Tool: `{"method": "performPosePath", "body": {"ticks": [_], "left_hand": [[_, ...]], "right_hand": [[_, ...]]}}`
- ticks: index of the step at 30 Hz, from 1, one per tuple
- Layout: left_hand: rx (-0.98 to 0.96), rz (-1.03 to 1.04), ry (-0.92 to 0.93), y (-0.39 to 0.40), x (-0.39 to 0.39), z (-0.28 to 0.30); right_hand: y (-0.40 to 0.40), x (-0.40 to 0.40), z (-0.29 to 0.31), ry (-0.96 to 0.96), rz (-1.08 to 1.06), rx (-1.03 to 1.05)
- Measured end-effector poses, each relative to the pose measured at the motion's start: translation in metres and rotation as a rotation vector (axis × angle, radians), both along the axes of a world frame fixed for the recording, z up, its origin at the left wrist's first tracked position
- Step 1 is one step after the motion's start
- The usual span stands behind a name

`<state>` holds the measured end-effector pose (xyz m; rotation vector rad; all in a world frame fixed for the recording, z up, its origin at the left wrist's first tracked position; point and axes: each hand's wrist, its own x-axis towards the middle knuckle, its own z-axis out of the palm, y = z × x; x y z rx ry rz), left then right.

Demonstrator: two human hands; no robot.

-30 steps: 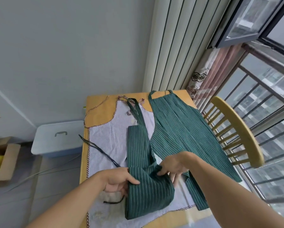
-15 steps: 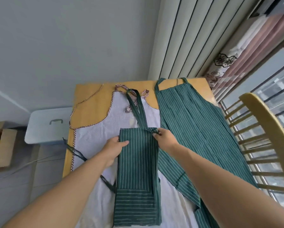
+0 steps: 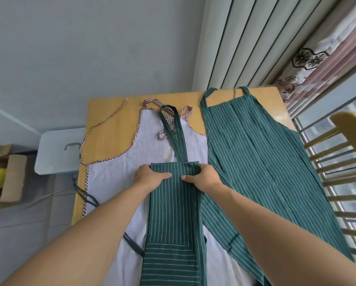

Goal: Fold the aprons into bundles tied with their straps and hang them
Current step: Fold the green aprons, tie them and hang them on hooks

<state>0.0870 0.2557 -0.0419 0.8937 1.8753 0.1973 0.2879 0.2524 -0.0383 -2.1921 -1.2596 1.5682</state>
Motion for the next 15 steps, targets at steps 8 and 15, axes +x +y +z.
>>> {"method": "performPosePath", "body": {"ticks": [8,15], "left_hand": [[-0.069,-0.039,-0.358,-0.011,-0.017,0.009],[-0.115,-0.114,-0.648,-0.038,-0.02,0.046]], "right_hand": [[-0.015,0.007,0.019,0.479,-0.221,-0.135],[-0.039,0.009,0.05,0.711,-0.222,-0.168]]}}
